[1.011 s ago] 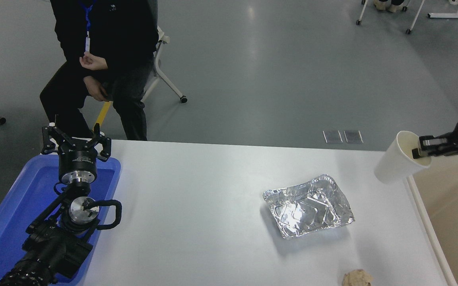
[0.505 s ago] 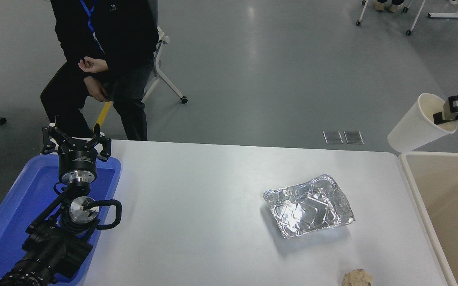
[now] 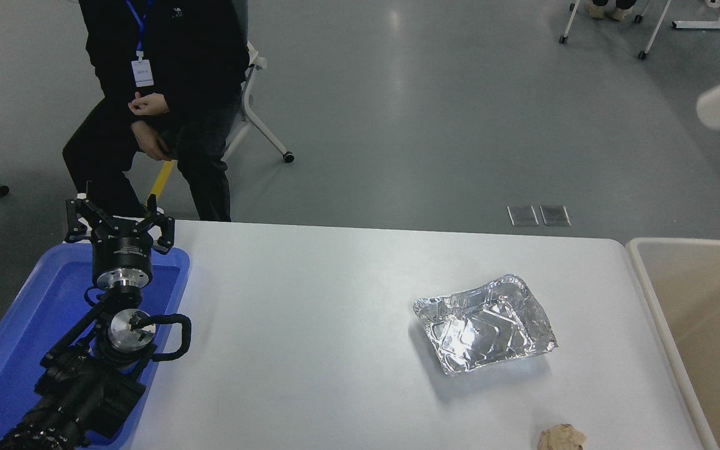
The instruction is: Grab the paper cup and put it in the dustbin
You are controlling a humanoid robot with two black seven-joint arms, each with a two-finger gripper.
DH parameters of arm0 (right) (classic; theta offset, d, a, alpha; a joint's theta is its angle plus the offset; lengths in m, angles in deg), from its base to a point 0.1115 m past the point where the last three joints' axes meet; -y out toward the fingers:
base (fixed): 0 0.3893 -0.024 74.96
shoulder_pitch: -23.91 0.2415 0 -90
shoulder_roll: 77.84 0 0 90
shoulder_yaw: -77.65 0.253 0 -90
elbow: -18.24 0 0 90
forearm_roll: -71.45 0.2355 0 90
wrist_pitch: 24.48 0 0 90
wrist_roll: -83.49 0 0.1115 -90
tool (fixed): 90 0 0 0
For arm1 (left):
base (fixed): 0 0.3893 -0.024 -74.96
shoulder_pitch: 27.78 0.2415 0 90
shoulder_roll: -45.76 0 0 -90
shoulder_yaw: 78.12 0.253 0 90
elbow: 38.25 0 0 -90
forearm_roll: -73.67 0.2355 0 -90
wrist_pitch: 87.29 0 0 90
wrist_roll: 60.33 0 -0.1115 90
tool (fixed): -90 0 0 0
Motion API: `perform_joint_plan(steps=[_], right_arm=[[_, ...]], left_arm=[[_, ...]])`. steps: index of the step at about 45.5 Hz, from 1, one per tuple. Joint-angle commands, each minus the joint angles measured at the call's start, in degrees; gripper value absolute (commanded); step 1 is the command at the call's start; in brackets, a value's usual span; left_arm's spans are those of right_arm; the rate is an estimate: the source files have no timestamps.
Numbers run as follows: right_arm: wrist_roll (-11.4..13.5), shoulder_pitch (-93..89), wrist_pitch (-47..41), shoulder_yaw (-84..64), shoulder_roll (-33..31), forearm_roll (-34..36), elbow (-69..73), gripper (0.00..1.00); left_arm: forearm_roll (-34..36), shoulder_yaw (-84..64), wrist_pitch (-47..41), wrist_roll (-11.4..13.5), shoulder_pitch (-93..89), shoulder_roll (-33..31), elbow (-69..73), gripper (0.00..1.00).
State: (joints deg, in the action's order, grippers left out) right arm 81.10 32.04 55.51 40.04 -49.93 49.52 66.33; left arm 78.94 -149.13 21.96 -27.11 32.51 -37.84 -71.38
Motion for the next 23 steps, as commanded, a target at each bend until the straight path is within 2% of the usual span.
perform_joint_plan(steps=[1, 5, 12, 17, 23], right_arm=[[0.0, -23.4, 16.1, 8.0, 8.8, 20.9, -19.6, 0.00], [0.1, -34.4, 16.0, 16.2, 13.7, 23.0, -31.1, 0.00], [0.0, -47.1, 14.8, 27.9, 24.2, 22.6, -47.2, 0.00], [0.0, -53.1, 15.9, 33.3, 28.3, 23.2, -50.1, 0.00], [0.0, -58.1, 15.1, 39.7, 29.0, 23.3, -49.7, 0.00]], left_arm=[[0.0, 0.0, 0.0, 0.0, 0.0, 0.0, 0.0, 0.99], [0.0, 0.0, 0.0, 0.0, 0.0, 0.0, 0.0, 0.99], [-0.1, 0.0, -0.1, 0.0, 0.0, -0.1, 0.0, 0.99], [-0.1, 0.0, -0.1, 0.0, 0.0, 0.0, 0.0, 0.99], [-0.1, 0.0, 0.0, 0.0, 0.0, 0.0, 0.0, 0.99]])
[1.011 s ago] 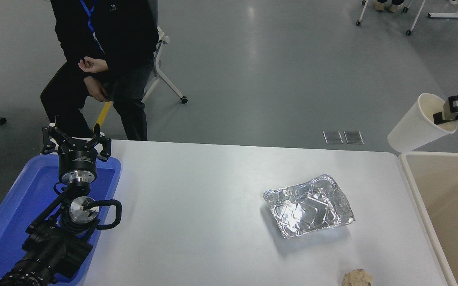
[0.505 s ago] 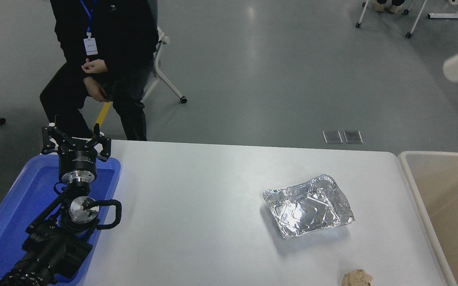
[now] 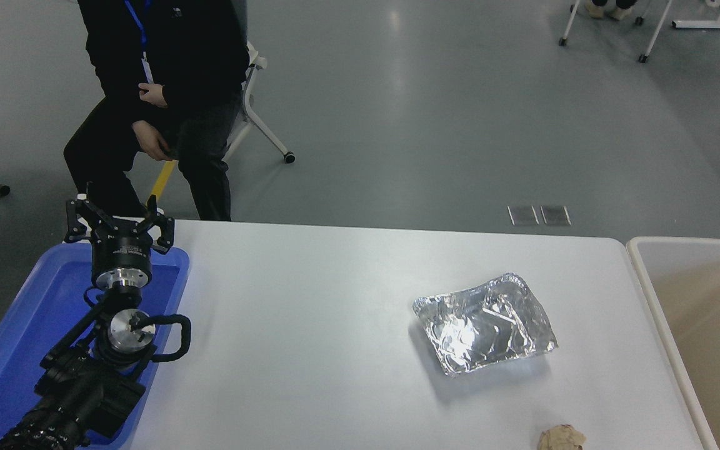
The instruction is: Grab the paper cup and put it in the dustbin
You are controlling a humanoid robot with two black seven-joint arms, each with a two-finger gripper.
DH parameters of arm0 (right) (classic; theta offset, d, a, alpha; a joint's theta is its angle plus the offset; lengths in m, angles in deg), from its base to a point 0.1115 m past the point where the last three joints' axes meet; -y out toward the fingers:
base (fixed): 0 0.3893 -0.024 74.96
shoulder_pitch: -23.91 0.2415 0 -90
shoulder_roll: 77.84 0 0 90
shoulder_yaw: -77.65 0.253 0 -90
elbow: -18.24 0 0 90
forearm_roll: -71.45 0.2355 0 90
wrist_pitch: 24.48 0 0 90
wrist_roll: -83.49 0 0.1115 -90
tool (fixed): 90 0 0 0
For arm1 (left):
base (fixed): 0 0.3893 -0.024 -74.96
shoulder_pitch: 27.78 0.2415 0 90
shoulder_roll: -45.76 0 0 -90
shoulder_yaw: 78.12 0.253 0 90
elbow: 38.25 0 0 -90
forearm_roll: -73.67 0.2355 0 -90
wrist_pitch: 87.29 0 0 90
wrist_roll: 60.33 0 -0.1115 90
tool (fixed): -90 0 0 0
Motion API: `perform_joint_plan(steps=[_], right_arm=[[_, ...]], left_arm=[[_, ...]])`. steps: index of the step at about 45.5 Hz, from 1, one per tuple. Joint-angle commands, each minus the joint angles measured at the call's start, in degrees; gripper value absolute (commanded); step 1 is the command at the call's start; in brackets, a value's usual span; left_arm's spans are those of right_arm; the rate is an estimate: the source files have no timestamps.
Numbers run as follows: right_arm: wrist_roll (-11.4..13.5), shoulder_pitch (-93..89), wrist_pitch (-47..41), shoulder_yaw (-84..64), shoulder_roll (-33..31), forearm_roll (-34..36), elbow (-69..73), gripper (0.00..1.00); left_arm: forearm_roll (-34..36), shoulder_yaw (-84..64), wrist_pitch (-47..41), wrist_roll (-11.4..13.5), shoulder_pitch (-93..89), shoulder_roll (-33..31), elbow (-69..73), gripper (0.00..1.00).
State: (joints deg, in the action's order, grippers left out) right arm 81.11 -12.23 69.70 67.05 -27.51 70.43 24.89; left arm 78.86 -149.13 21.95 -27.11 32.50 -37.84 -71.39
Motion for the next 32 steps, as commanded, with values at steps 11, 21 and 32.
perform_joint_plan(steps=[11, 21, 32], right_arm=[[-0.3, -21.9, 0.6, 18.3, 10.1, 2.6, -8.0, 0.00], [-0.7, -25.9, -1.3, 19.8, 12.0, 2.6, -8.0, 0.00], [-0.8, -27.1, -1.3, 20.7, 14.9, 2.6, -8.0, 0.00]], left_arm=[[0.0, 0.0, 0.0, 0.0, 0.0, -0.1, 0.0, 0.99], [0.0, 0.0, -0.1, 0.0, 0.0, -0.1, 0.0, 0.99], [0.0, 0.0, -0.1, 0.0, 0.0, -0.1, 0.0, 0.99]])
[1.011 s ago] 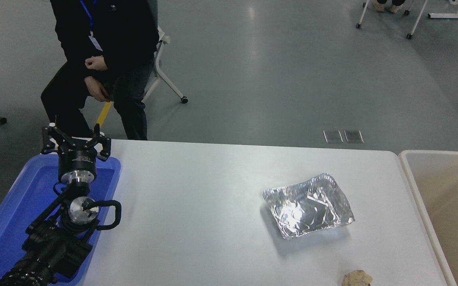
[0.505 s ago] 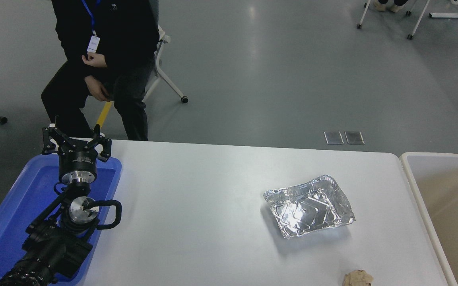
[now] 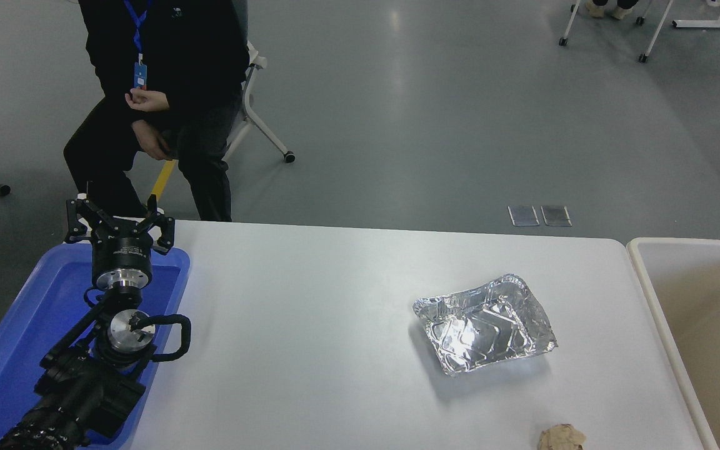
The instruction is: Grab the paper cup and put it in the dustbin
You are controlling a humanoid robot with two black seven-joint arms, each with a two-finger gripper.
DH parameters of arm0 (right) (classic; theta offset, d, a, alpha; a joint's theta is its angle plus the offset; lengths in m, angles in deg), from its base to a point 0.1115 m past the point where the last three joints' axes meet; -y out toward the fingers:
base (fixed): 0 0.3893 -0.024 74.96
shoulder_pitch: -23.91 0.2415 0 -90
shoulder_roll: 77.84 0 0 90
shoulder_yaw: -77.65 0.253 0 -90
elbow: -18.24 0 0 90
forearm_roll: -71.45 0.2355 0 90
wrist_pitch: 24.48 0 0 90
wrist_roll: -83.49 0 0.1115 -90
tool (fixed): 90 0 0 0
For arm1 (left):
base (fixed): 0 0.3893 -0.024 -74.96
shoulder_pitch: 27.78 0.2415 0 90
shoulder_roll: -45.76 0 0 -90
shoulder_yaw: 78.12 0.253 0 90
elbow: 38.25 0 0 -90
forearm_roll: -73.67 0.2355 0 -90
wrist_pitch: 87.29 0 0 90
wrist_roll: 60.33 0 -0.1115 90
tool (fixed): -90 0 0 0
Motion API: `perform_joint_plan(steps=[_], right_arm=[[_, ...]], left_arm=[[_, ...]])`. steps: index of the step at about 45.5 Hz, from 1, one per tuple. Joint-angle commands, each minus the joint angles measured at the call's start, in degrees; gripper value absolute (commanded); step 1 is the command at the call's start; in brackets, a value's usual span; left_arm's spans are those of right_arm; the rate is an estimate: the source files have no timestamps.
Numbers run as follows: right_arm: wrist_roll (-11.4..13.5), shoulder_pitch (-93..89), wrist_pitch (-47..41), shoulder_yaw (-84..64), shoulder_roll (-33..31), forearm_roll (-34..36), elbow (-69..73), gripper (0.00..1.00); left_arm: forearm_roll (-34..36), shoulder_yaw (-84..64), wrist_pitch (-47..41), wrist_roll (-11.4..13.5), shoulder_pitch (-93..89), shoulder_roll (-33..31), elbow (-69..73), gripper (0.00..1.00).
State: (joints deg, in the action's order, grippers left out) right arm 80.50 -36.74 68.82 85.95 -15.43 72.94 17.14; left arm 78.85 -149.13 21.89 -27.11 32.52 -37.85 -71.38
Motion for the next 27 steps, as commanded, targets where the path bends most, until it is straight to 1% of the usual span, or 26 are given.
perform_joint_plan(steps=[1, 4, 5, 6, 8, 9, 12, 13, 14, 15, 27], right_arm=[[-0.2, -2.6, -0.3, 1.9, 3.1, 0.1, -0.2, 0.00], [-0.2, -2.6, -0.3, 2.1, 3.9, 0.1, -0.2, 0.00], [-0.2, -2.6, -0.3, 2.1, 4.1, 0.1, -0.2, 0.04], [-0.2, -2.6, -0.1, 2.2, 4.2, 0.1, -0.2, 0.10], [-0.2, -2.6, 0.1, 2.2, 4.6, 0.1, -0.3, 0.36], [-0.2, -2.6, 0.1, 2.1, 4.7, 0.1, -0.3, 0.46], [-0.3, -2.5, 0.0, 2.0, 4.6, 0.0, -0.3, 0.68], [-0.3, -2.5, 0.0, 2.0, 4.6, 0.0, -0.3, 0.79], [-0.3, -2.3, -0.2, 2.0, 4.5, 0.0, -0.3, 0.98], [-0.2, -2.2, -0.3, 1.9, 4.4, 0.0, -0.3, 1.00], [-0.2, -0.8, -0.5, 1.8, 3.4, 0.0, -0.4, 1.00]], left_arm=[[0.0, 0.0, 0.1, 0.0, 0.0, -0.1, 0.0, 0.99], [0.0, 0.0, 0.1, 0.0, 0.0, -0.1, 0.0, 0.99], [0.0, 0.0, 0.1, 0.0, 0.0, -0.1, 0.0, 0.99], [0.0, 0.0, 0.0, 0.0, 0.0, -0.1, 0.0, 0.99], [0.0, 0.0, 0.1, 0.0, 0.0, 0.0, 0.0, 0.99], [0.0, 0.0, 0.1, 0.0, 0.0, 0.0, 0.0, 0.99], [0.0, 0.0, 0.0, 0.0, 0.0, 0.0, 0.0, 0.99], [0.0, 0.0, 0.1, 0.0, 0.0, 0.0, 0.0, 0.99], [0.0, 0.0, 0.0, 0.0, 0.0, 0.0, 0.0, 0.99], [0.0, 0.0, 0.0, 0.0, 0.0, -0.1, 0.0, 0.99], [0.0, 0.0, 0.1, 0.0, 0.0, -0.1, 0.0, 0.99]])
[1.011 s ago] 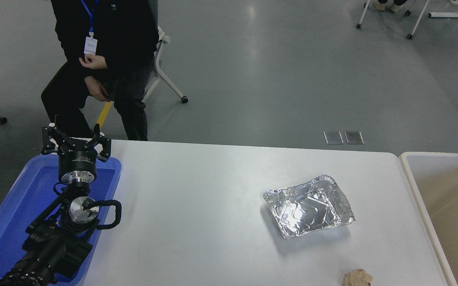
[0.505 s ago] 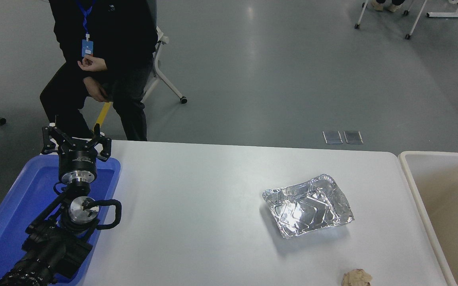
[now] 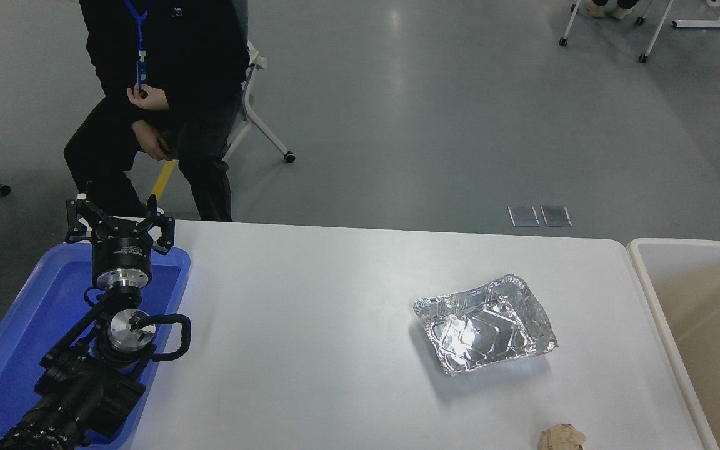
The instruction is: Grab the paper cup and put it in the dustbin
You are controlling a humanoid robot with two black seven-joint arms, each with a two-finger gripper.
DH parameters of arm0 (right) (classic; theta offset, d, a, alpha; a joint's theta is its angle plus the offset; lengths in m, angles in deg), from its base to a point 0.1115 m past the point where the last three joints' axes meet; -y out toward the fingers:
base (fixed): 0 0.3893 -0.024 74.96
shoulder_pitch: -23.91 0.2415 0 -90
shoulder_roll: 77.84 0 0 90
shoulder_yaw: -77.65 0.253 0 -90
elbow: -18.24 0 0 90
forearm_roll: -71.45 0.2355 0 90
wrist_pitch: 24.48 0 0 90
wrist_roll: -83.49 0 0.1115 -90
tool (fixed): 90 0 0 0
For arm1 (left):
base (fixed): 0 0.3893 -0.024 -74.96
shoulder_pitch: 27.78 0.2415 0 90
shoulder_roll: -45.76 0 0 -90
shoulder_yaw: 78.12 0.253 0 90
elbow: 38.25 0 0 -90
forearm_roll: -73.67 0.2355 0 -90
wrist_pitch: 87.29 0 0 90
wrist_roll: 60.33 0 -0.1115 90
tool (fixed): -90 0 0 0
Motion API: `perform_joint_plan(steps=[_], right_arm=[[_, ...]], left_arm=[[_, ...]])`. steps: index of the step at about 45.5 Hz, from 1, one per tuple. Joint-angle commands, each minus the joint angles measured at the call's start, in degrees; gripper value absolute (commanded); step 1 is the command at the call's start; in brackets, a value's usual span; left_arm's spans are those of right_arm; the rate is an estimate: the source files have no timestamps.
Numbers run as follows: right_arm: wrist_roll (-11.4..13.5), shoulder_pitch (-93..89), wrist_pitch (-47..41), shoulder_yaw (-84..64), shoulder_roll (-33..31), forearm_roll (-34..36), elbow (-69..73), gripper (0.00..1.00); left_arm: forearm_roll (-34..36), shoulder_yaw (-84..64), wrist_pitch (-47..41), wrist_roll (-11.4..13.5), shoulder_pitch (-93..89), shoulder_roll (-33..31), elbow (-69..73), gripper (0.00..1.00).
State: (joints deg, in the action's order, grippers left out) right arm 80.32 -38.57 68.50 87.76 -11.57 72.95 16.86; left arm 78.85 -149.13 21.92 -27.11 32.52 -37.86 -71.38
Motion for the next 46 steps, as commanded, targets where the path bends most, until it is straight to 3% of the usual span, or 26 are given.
perform_joint_plan(steps=[1, 18, 30, 40, 46], right_arm=[[0.0, 1.3, -0.2, 0.0, -0.6, 0.0, -0.1, 1.00], [0.2, 10.9, -2.3, -2.6, -4.7, -1.2, 3.1, 1.00], [0.2, 21.3, -1.8, -14.9, -8.3, -3.3, 9.8, 1.00], [0.3, 27.4, -1.1, -19.3, -13.4, -8.5, 22.0, 1.00], [0.4, 30.7, -0.2, -19.3, -17.0, -17.1, 28.8, 1.00]], left_arm=[[0.0, 0.0, 0.0, 0.0, 0.0, 0.0, 0.0, 0.99], [0.0, 0.0, -0.1, 0.0, 0.0, 0.0, 0.0, 0.99], [0.0, 0.0, 0.0, 0.0, 0.0, 0.0, 0.0, 0.99], [0.0, 0.0, 0.0, 0.0, 0.0, 0.0, 0.0, 0.99], [0.0, 0.0, 0.0, 0.0, 0.0, 0.0, 0.0, 0.99]])
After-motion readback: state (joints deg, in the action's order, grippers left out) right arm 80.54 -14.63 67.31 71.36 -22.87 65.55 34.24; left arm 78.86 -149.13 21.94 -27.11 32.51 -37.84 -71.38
